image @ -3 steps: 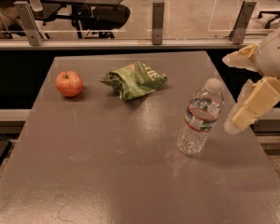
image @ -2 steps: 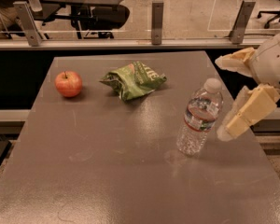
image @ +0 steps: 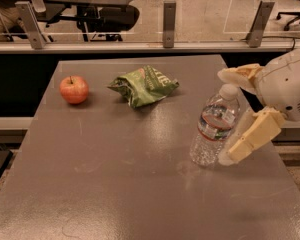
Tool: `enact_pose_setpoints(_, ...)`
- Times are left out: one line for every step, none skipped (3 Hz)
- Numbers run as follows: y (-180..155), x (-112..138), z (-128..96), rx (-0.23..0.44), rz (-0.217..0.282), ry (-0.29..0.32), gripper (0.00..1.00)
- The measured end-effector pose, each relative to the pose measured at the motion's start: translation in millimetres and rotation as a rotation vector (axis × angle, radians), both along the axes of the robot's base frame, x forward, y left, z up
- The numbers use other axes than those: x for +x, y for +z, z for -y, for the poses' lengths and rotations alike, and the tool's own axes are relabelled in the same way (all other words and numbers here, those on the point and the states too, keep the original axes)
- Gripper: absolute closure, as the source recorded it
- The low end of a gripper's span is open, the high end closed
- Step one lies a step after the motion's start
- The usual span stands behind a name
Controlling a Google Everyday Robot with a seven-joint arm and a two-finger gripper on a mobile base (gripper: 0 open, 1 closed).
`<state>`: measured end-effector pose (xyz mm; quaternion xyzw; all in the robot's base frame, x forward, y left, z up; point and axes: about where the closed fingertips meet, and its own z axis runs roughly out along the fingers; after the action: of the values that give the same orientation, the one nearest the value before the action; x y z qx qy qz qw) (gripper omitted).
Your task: Knock water bottle over
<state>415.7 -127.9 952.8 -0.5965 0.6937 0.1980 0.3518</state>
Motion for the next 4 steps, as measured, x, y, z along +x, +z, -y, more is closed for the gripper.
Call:
enact_pose_setpoints(-10, 0, -7, 0.019, -0.005, 0.004, 0.17)
enact_pose_setpoints(-18, 1, -10, 0.028, -0.015, 0.006, 0.37)
enact_pose_setpoints(-19, 4, -9, 0.036, -0.036, 0.009, 0.62)
enact_pose_setpoints(-10, 11, -9, 0.004, -0.056, 0.023, 0.83)
